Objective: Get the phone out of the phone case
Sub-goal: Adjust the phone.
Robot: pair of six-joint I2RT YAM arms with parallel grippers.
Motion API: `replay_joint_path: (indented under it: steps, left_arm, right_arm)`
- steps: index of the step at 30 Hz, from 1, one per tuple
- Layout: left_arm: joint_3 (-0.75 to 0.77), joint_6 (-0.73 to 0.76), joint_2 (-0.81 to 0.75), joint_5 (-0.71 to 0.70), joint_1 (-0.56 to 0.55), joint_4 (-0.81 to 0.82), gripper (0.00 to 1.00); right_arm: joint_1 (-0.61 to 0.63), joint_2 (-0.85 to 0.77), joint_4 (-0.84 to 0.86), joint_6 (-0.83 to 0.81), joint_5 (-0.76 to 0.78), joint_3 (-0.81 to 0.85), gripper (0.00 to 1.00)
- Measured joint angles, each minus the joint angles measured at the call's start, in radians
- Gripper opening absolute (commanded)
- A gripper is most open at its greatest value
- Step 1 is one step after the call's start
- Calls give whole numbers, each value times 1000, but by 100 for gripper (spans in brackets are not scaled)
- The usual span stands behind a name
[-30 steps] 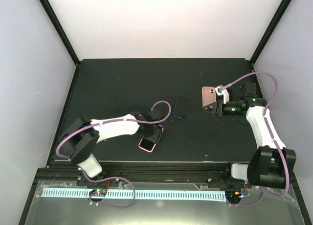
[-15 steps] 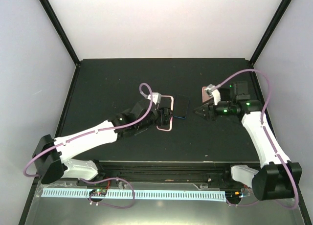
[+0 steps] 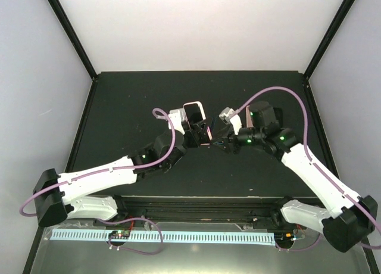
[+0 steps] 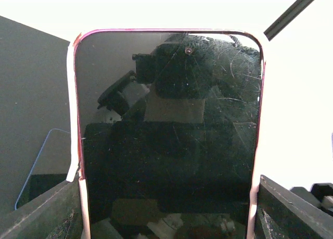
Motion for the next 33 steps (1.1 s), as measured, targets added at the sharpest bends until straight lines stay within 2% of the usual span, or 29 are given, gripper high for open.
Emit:
replay_joint_path:
  steps: [5,10,12,14,17,23,28,33]
  left_arm:
    - [-19,-3,-24,-90,-26,14,58]
    - [-20,-6,-25,-129,-31,29,58]
    - [-19,-8,-23,-132,-34,35,65]
    - [-19,-10,-18,-138,-36,38,80]
    - [-19,-11,-9,-144,-37,42,98]
    - [-14,36,-29,-130,-33,41,99]
    - [-151,120,-209,32,36,89,99]
    - [-315,258,-420,292,117,114,99]
  right_arm:
    - [54,106,0,56,35,73,38]
    - [91,145,1,79,61,126,20]
    - [105,148,2,85,75,132,8]
    - [113,147,1,91,93,134,1]
    - [113,145,-5,92,116,134,1]
    - [105,80,-21,82,164,102,1]
    - [72,-21,-39,42,170,39,1]
    - [56,-59,-119,-59,108,26,1]
